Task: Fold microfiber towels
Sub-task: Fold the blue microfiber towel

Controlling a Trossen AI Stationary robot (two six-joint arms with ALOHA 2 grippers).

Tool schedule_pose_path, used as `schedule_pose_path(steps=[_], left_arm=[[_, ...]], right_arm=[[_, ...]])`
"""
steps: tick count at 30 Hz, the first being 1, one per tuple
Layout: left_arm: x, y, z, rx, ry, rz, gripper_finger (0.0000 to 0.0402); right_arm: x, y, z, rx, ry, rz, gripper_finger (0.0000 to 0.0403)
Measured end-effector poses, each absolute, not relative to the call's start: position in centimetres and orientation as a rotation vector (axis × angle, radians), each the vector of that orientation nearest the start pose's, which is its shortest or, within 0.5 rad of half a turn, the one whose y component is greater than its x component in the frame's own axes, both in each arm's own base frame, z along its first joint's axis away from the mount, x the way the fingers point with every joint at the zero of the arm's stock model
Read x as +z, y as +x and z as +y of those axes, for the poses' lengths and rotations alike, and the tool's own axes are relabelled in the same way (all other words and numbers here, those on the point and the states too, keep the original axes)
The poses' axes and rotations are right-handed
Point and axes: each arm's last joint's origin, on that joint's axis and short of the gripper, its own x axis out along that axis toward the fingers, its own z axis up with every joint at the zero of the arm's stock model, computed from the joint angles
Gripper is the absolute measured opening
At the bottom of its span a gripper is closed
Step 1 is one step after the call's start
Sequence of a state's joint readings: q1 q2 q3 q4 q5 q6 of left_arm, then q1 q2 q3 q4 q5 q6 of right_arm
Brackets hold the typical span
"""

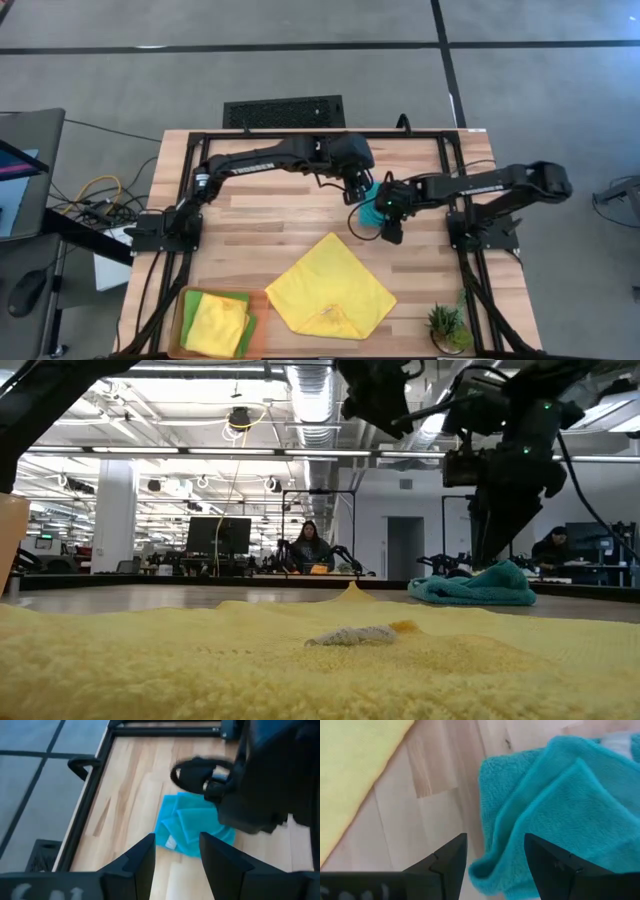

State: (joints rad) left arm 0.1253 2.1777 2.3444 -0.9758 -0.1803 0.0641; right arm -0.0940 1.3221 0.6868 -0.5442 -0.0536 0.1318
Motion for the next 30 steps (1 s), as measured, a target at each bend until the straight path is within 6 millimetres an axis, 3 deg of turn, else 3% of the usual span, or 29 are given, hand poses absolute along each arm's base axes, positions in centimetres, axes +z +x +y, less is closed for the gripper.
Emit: schedule_pose_path(steps=[11,18,30], left_arm=[[35.5,45.9,6.1,0.271,0.063,0.833,0.0145],[35.4,45.9,5.9,0.266,0.065,0.836,0.0145],[35.3,45.8,5.9,0.262,0.065,0.851,0.0146]], right_arm=[[14.5,23.5,-2.1,-0.15,0.245,1.27,0.0221],[15.3,23.6,-2.4,-0.207,0.218,1.207,0.0221],[15.5,22.5,-3.9,-0.322,0.2,1.258,0.0221]])
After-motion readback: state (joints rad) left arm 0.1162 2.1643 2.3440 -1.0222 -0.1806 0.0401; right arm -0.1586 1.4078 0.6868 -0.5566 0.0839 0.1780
